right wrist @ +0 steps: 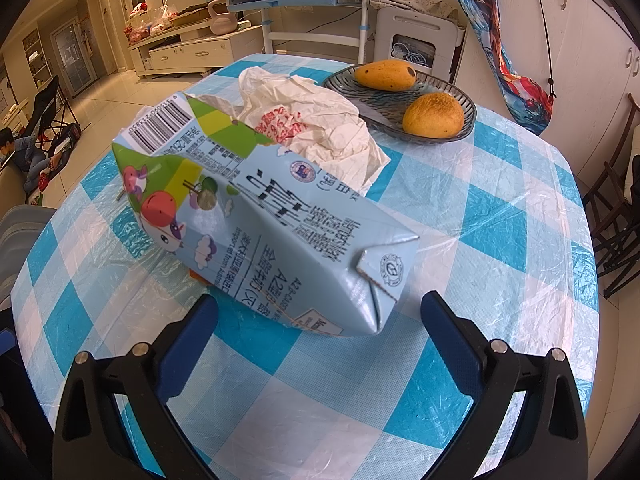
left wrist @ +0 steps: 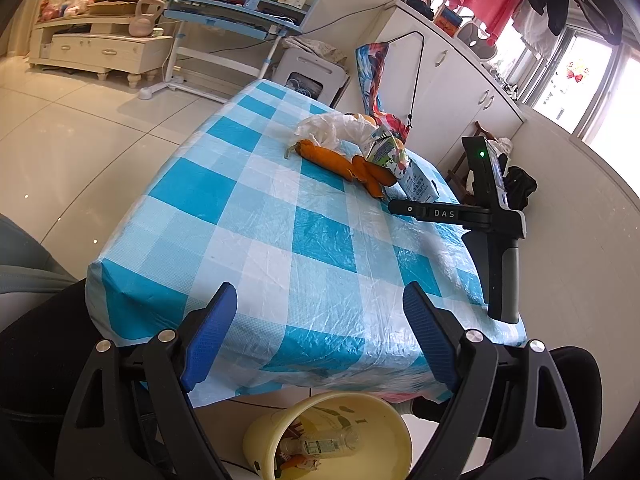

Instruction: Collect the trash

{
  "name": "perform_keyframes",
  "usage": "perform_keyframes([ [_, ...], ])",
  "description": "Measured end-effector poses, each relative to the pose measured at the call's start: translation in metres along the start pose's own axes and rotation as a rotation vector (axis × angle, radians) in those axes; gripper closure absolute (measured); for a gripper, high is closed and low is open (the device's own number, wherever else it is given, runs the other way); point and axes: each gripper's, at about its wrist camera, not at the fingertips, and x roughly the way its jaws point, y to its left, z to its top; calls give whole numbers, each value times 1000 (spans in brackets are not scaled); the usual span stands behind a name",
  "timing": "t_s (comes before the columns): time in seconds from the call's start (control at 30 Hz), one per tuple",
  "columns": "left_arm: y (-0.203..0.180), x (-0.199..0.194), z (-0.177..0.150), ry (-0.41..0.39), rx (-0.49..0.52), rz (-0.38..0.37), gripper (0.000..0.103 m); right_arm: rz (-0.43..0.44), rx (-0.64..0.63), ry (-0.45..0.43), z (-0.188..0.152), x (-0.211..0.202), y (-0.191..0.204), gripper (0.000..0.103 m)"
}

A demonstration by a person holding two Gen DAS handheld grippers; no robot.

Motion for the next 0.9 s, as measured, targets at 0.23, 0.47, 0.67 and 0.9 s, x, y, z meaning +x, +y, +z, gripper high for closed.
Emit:
perform_keyframes([
  [0.23,-1,0,-1,7,5,-3,21,0,0,0,0,0,0,6],
  [0.47,0,1,-1,6,-4,-8,21,0,0,0,0,0,0,6],
  [0.67,1,1,-1,5,-11,-12,21,0,0,0,1,1,0,6],
  [0.9,2,0,0,5,-14,-12,21,0,0,0,-1,0,1,6],
])
